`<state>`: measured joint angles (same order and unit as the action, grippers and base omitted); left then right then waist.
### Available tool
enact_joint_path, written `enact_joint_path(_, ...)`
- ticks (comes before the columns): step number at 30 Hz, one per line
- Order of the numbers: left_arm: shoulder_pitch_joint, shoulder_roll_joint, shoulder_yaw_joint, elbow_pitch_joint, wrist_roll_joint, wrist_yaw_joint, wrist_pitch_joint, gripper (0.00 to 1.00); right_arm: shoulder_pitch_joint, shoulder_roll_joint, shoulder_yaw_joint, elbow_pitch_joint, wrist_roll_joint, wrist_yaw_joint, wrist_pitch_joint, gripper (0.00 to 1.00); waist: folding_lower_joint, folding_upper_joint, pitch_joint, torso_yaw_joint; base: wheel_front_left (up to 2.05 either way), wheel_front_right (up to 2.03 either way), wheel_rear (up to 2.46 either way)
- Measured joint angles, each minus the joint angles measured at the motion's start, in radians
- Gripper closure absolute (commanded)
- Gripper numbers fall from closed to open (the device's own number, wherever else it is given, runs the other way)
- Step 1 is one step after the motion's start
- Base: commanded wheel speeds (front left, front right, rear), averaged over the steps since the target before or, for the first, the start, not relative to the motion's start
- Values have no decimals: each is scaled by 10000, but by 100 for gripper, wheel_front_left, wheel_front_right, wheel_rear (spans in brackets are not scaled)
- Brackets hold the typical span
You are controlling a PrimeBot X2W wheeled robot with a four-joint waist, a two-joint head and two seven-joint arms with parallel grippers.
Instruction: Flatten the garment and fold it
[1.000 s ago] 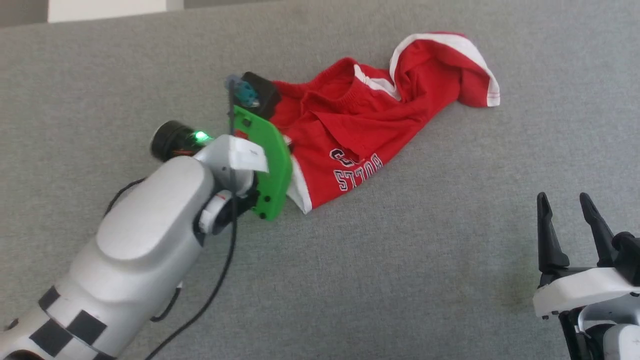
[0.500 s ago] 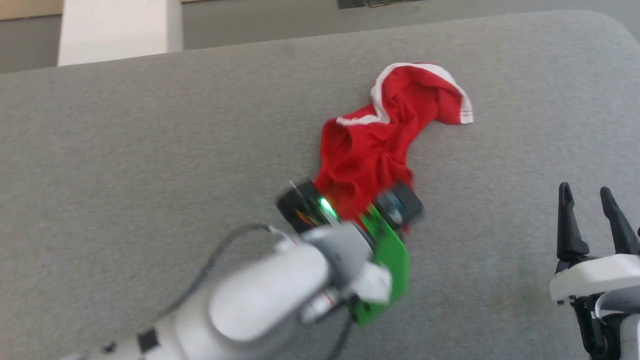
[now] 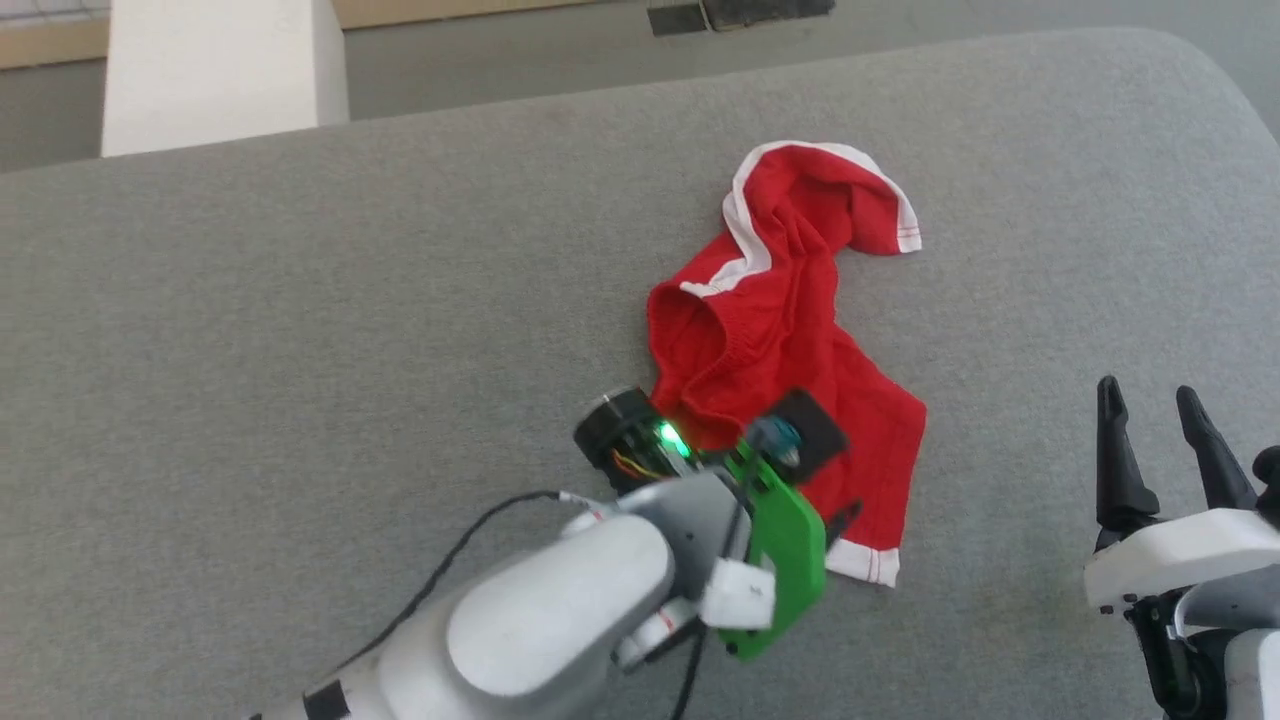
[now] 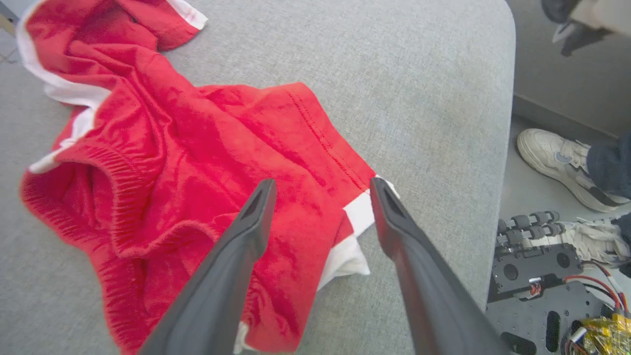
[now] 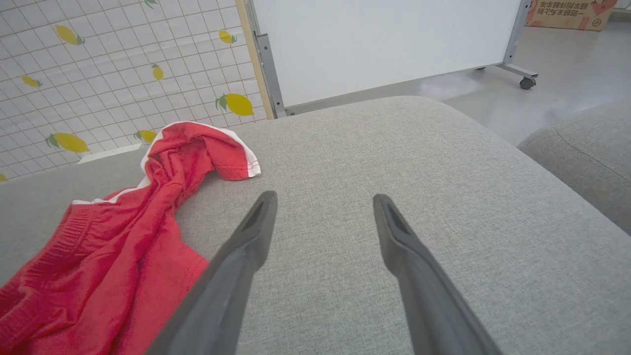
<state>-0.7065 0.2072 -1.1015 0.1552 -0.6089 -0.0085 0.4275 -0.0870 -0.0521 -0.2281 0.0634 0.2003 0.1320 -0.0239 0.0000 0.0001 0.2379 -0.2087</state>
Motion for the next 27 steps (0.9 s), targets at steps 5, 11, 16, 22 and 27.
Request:
enact_joint_path(5,-238,355,1227,-67,-130,550,-884,0,116,2,38,-163,-75,0,297,0,0,0,-387,433,0,0,0)
enact_joint_path(11,-236,1404,2832,-12,-184,1452,-2437,0,472,4,44,-548,-75,0,593,0,0,0,-783,1044,0,0,0)
enact_joint_path(16,618,2401,4073,-46,-424,2299,-3850,0,811,4,247,-836,-77,0,915,0,0,0,-1057,1558,0,0,0)
enact_joint_path(22,2343,3129,4658,-754,-541,2569,-5490,0,1341,-46,771,-1074,-165,0,1547,0,0,-1,-1247,2035,0,0,0)
enact_joint_path(27,3874,3373,4715,-1394,-556,2972,-6192,0,1866,-523,1300,-1254,-161,0,2606,0,0,-1,-1257,2261,0,0,0)
